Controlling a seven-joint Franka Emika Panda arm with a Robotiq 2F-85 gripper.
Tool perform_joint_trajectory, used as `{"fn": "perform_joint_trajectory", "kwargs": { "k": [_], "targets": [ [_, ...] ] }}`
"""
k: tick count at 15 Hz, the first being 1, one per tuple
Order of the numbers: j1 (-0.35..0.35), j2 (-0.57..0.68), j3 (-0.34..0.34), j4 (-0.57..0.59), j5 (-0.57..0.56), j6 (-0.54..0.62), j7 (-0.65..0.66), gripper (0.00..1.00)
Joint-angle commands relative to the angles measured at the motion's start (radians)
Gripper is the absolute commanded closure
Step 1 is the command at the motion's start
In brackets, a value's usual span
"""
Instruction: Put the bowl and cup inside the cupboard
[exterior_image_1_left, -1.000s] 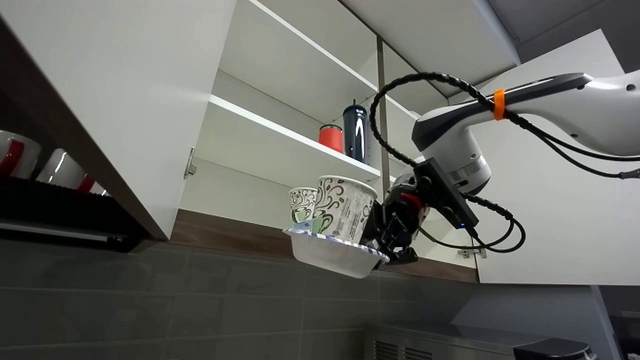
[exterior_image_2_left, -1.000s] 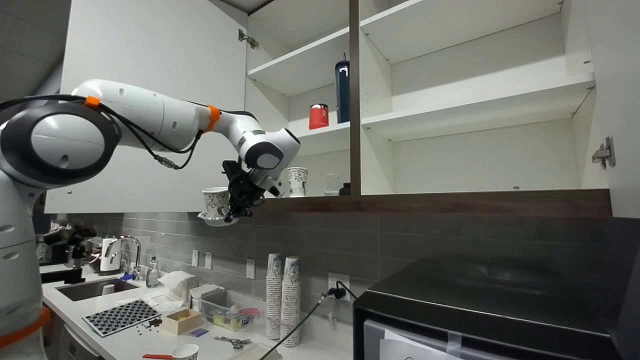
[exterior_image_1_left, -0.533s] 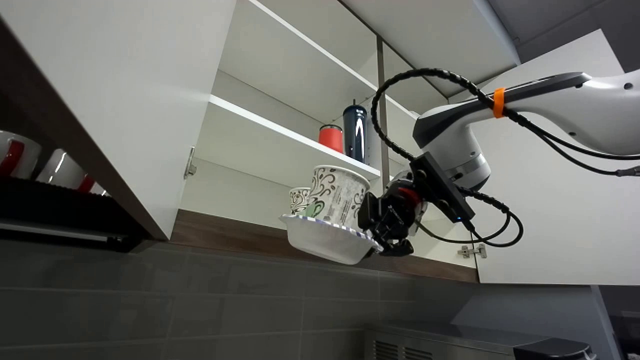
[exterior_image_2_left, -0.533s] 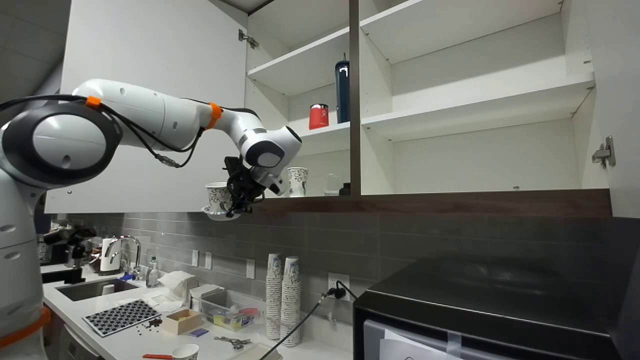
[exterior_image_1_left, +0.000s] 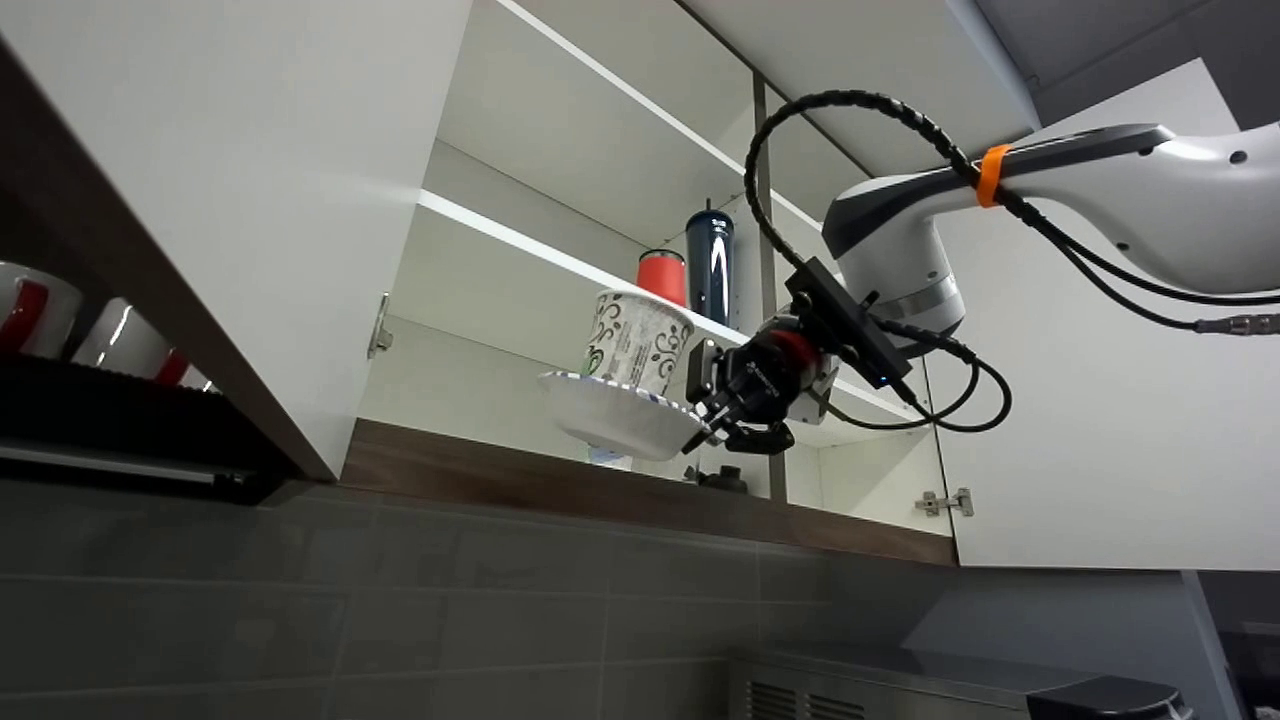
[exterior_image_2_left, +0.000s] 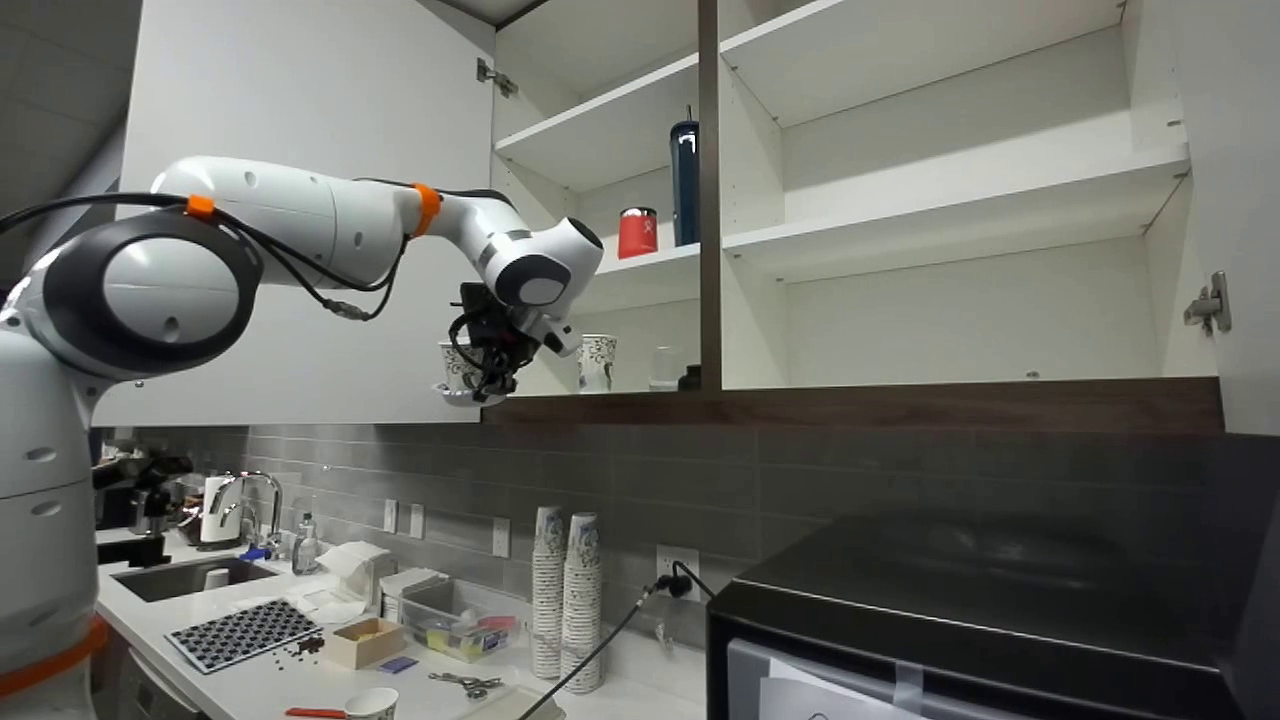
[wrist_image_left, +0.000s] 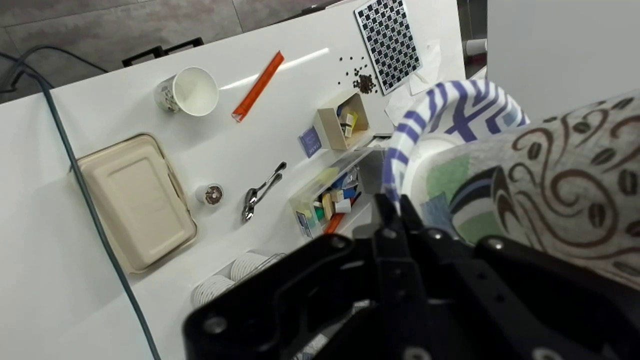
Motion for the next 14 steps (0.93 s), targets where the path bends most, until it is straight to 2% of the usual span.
{"fn": "perform_joint_trajectory", "kwargs": {
  "k": [1, 3, 8, 11, 12, 14],
  "targets": [
    [0.004, 0.008, -0.003, 0.013, -0.001, -0.003, 0.005, 0.97],
    [0.004, 0.015, -0.003, 0.019, -0.001, -0.003, 0.006, 0.99],
    [0.009, 0.068, 0.006, 0.113, 0.092, 0.077, 0.178, 0.99],
    [0.016, 0.118, 0.019, 0.188, 0.057, 0.139, 0.253, 0.99],
    [0.01, 0.068, 0.007, 0.126, 0.065, 0.105, 0.194, 0.97],
    [0.013, 0.095, 0.012, 0.16, 0.064, 0.125, 0.22, 0.97]
  ]
}}
